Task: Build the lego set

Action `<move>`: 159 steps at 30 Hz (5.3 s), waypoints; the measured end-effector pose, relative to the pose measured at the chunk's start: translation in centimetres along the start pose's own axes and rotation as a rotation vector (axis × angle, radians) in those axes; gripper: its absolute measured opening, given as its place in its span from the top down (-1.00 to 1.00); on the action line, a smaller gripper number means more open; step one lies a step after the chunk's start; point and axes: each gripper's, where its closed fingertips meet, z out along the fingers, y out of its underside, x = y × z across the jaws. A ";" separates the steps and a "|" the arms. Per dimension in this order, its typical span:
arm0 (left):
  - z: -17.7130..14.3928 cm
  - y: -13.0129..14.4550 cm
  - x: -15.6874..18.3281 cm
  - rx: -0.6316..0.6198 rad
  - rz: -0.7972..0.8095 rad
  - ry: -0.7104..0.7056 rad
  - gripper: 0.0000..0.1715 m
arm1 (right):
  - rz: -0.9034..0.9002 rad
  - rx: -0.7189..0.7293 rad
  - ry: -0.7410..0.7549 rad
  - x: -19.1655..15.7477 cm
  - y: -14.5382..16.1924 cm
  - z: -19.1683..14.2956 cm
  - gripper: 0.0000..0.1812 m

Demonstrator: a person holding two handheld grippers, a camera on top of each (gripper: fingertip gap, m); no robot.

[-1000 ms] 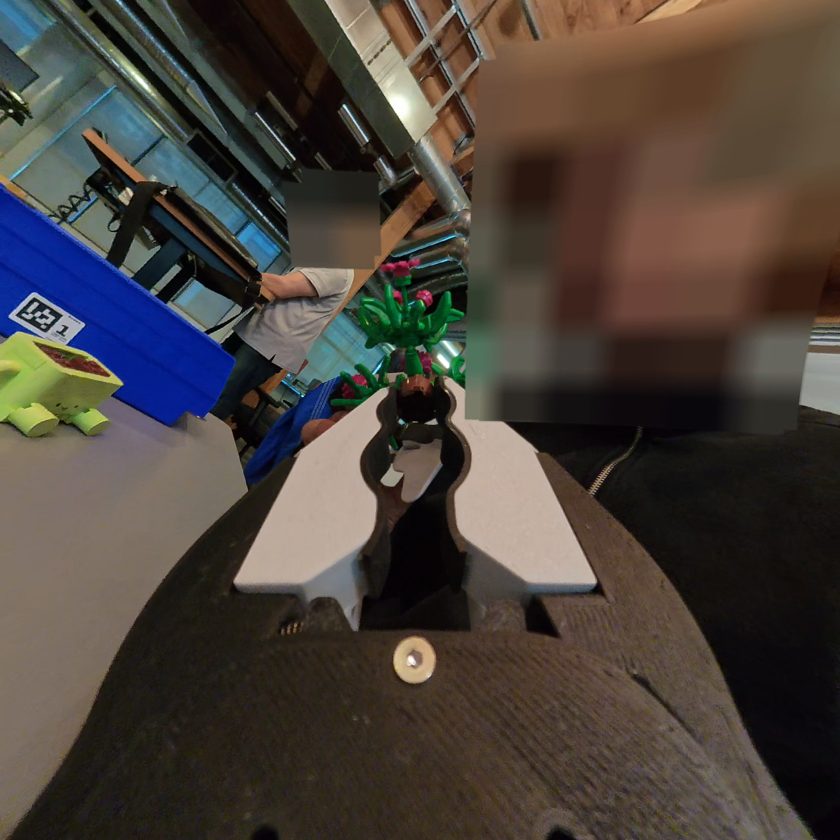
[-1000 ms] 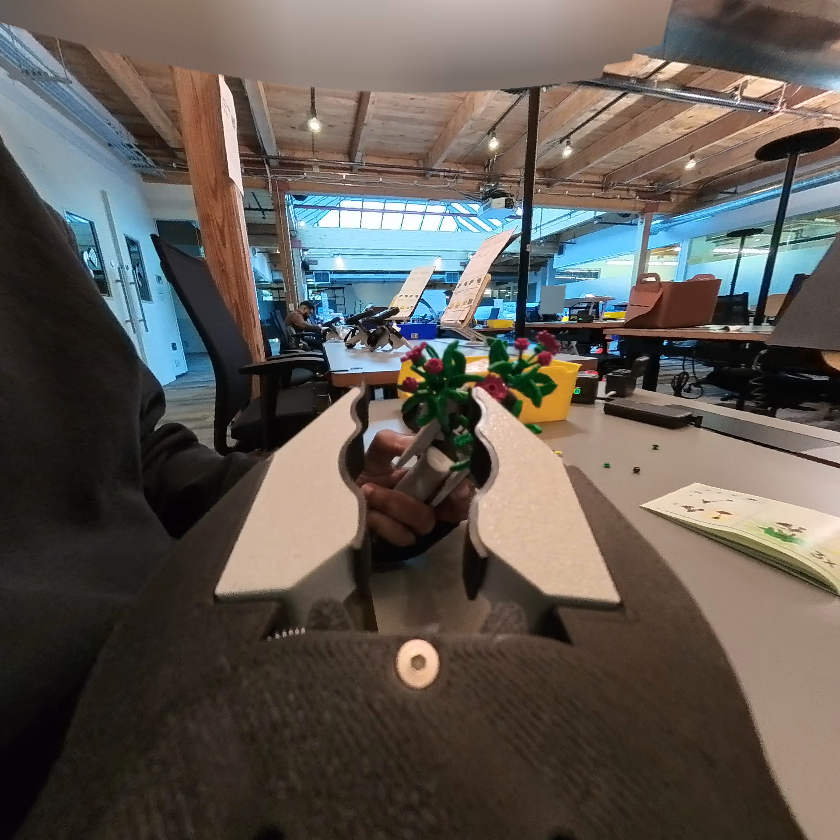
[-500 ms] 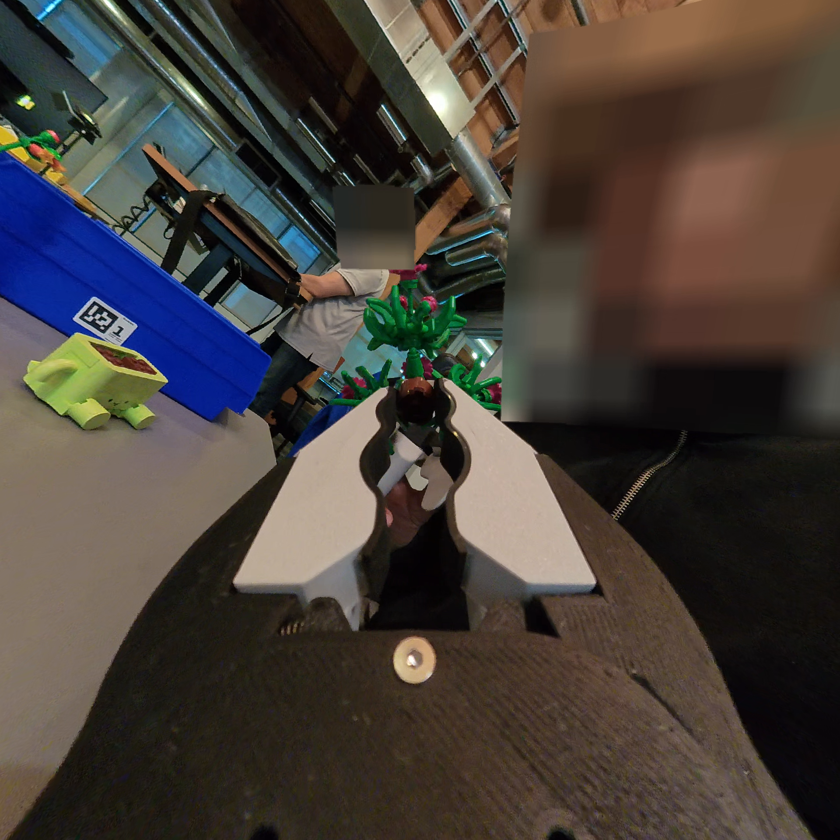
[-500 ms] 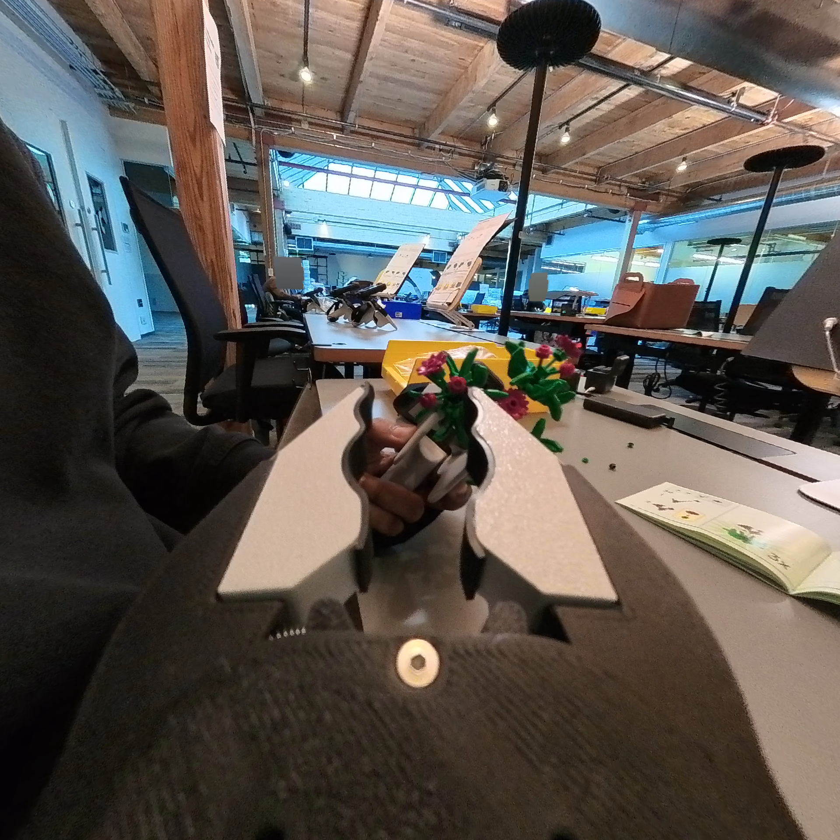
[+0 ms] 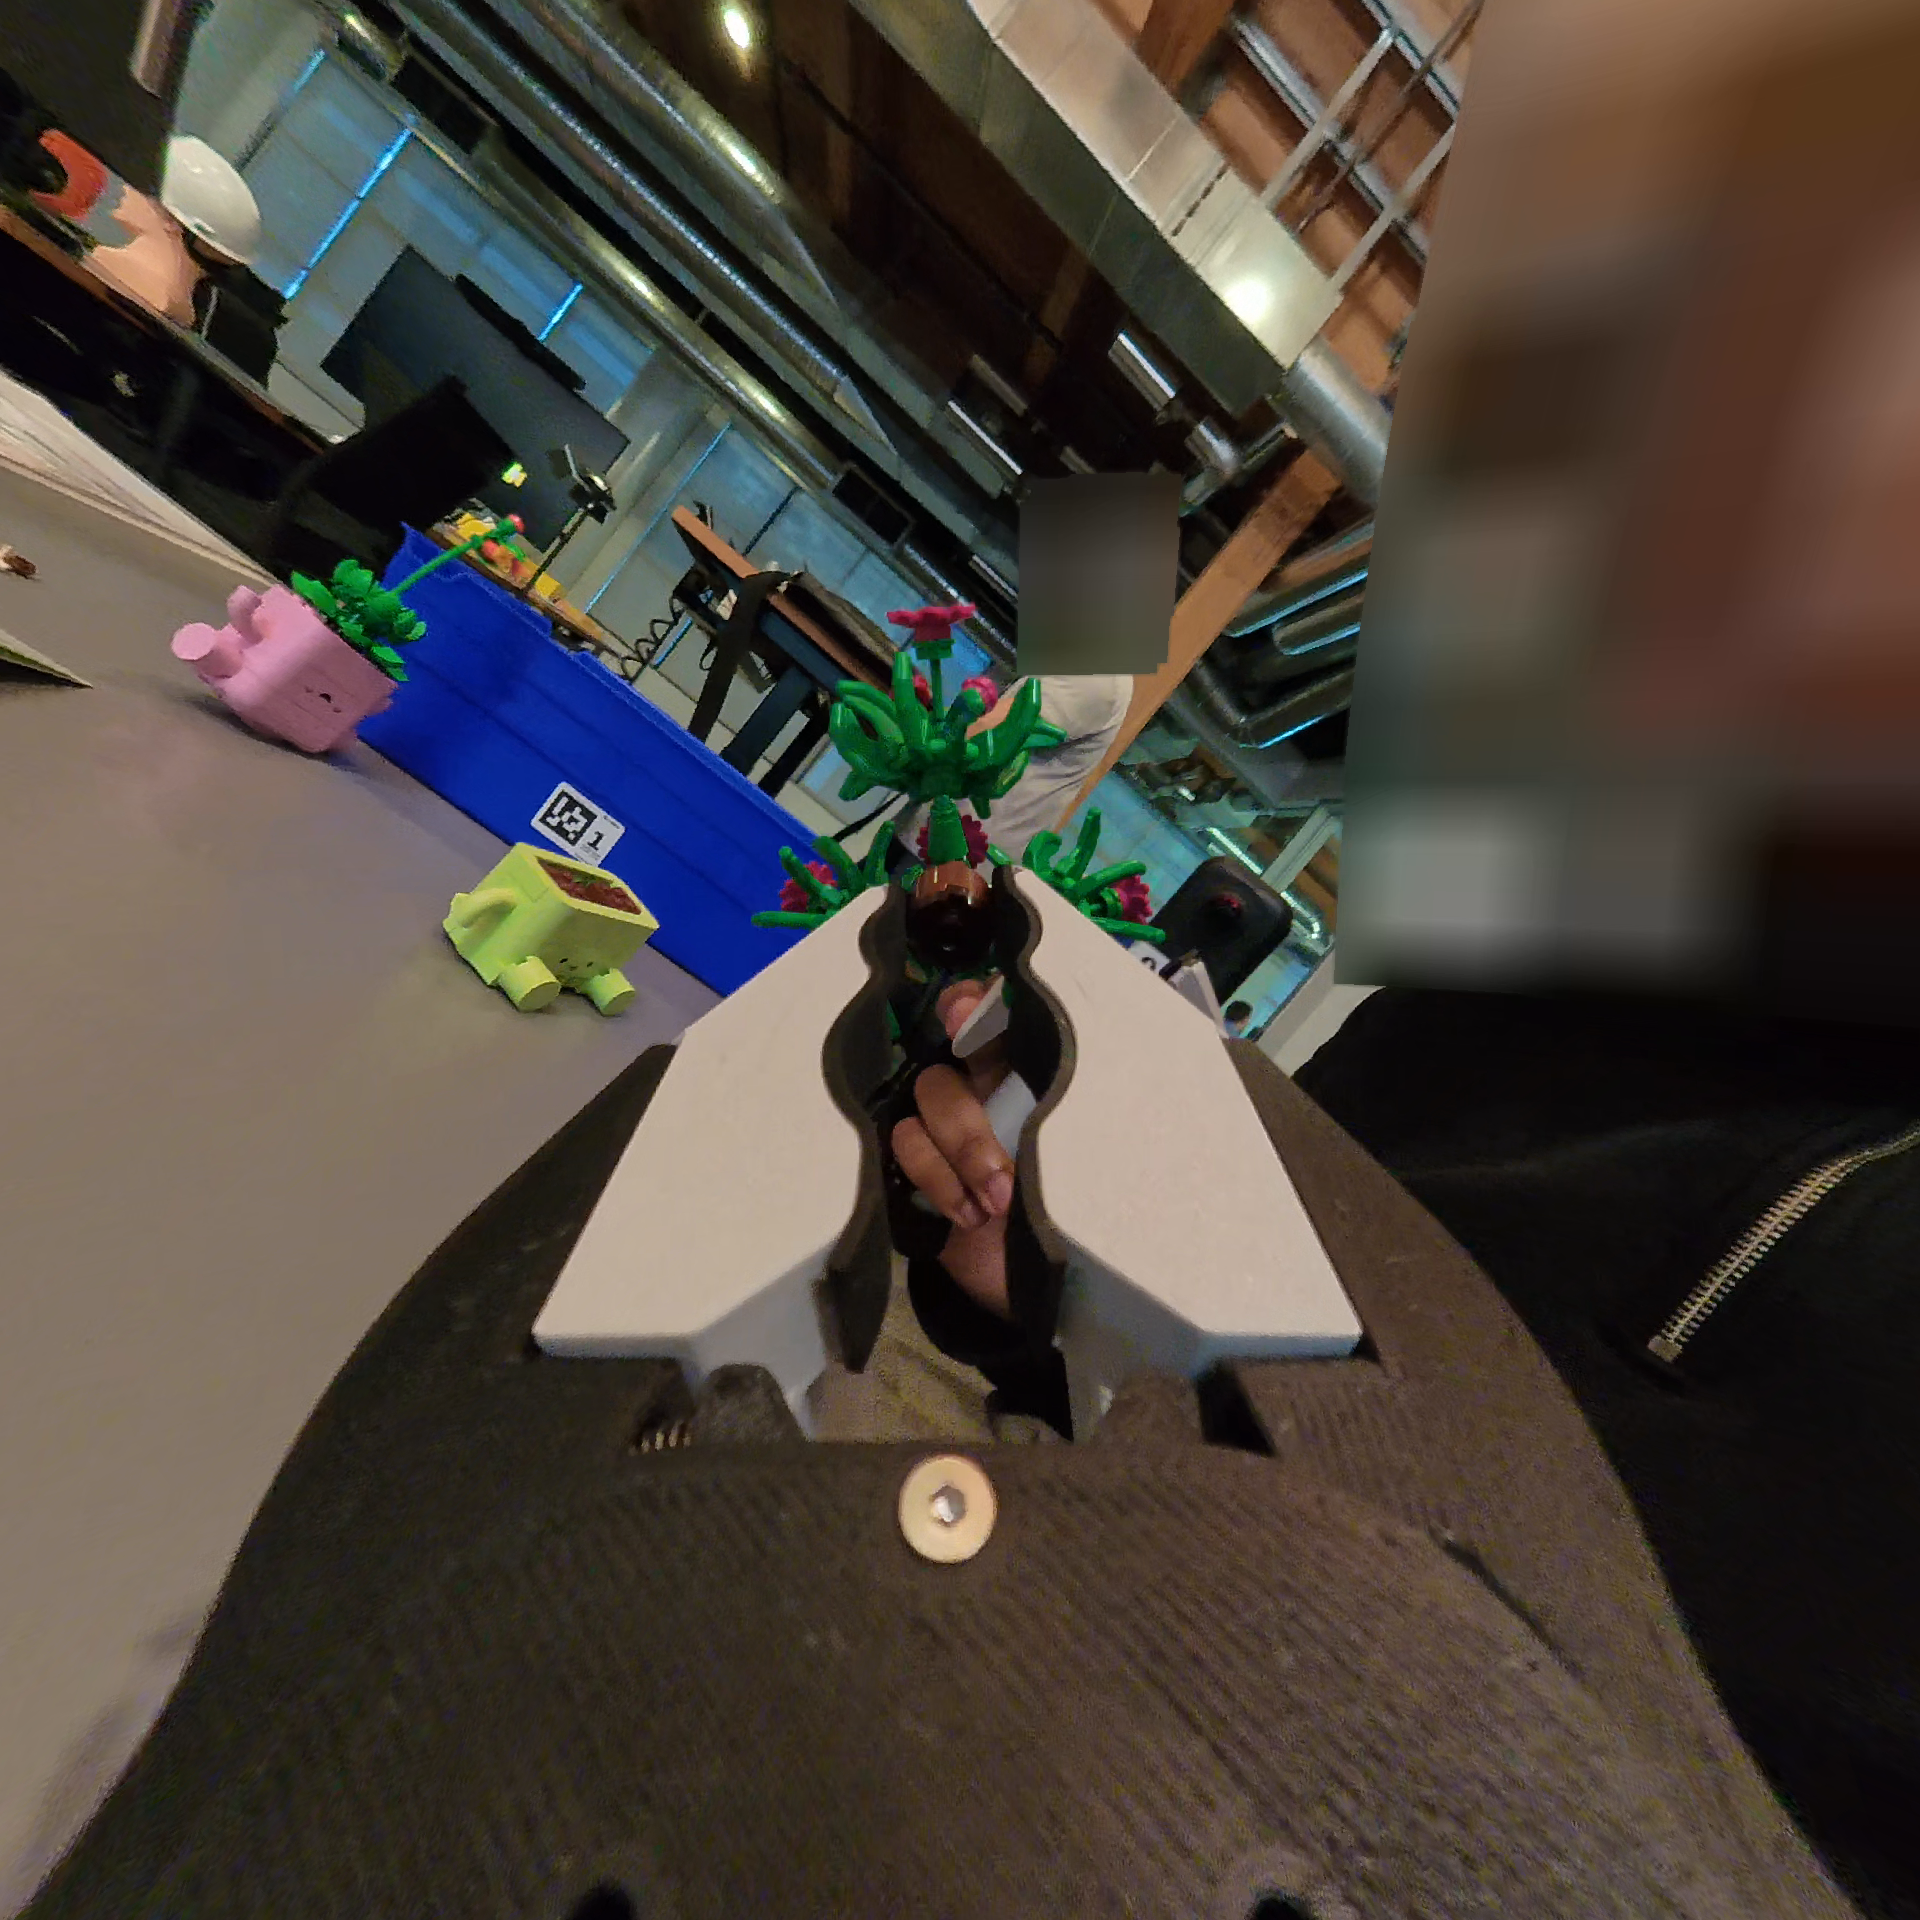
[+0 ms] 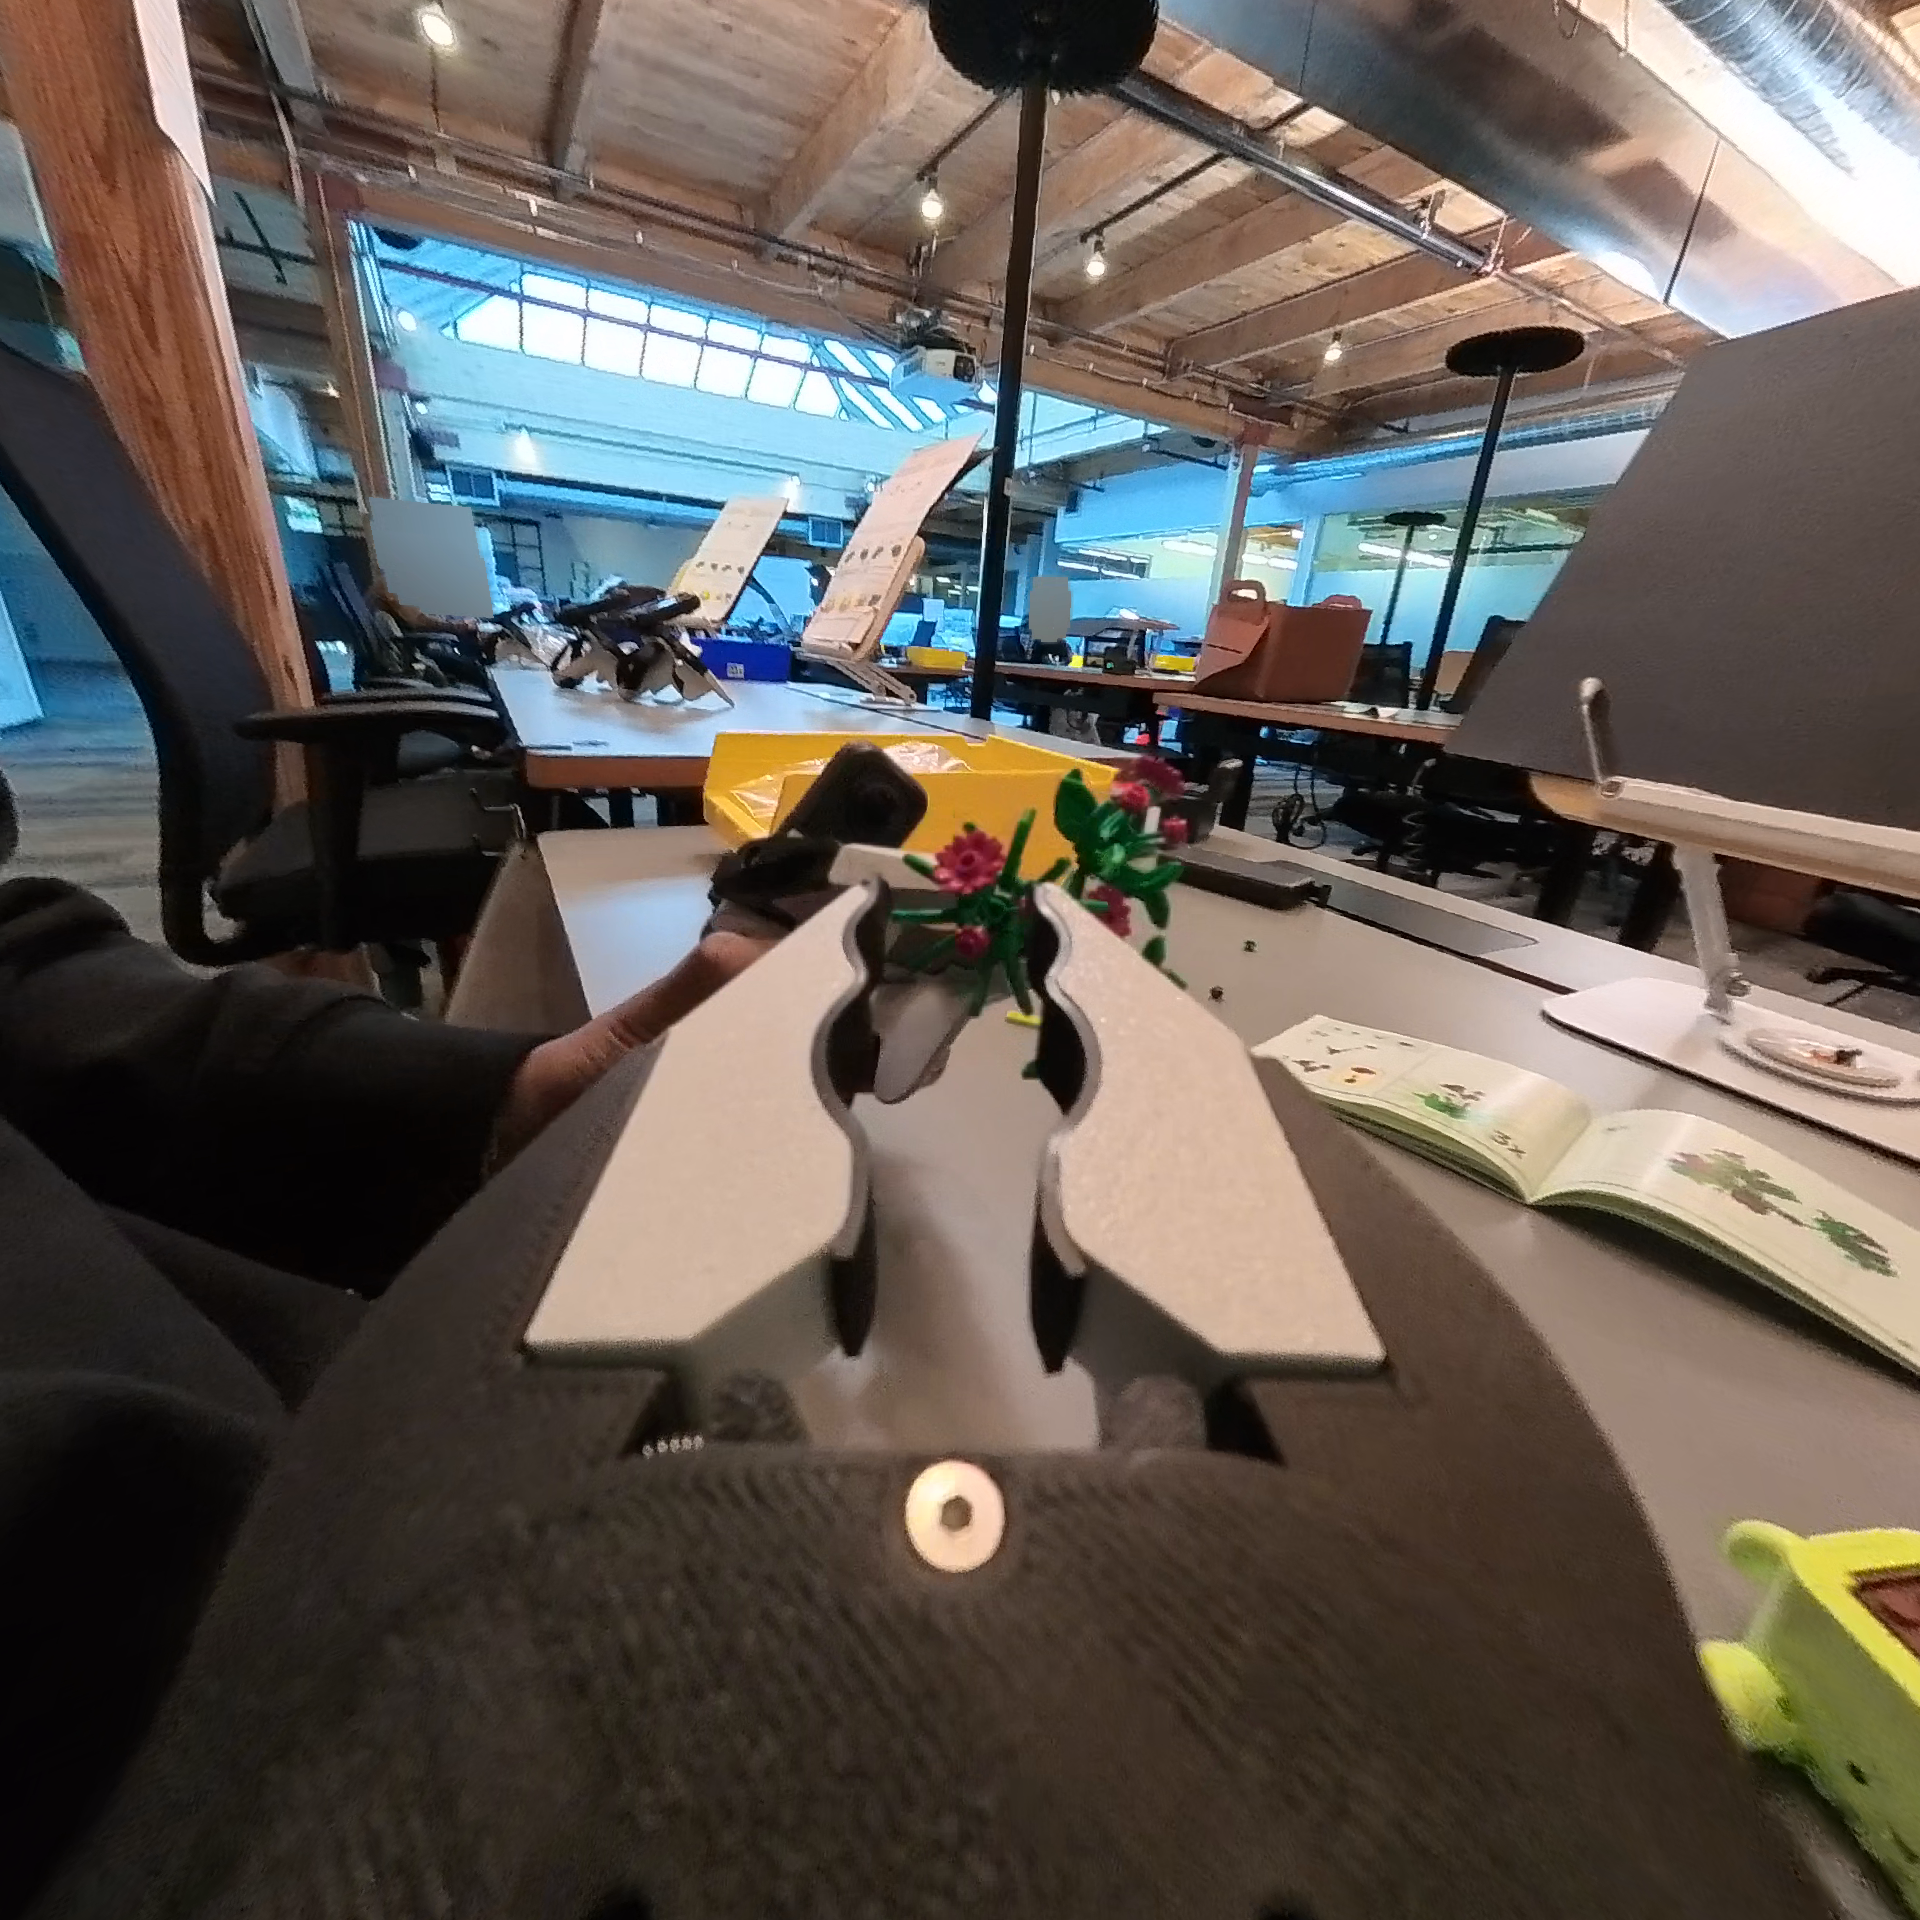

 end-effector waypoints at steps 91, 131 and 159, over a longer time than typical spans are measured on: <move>0.7 0.6 0.4 0.011 0.051 -0.016 0.85 | 0.053 -0.020 0.015 -1.0 0.9 1.2 0.74; -0.9 -0.8 3.7 0.060 -0.276 0.431 0.85 | 0.360 0.057 -0.108 -0.1 0.9 0.8 0.63; -0.7 -0.5 3.7 0.042 -0.278 0.428 0.85 | 0.435 0.078 -0.140 0.3 0.9 0.6 0.69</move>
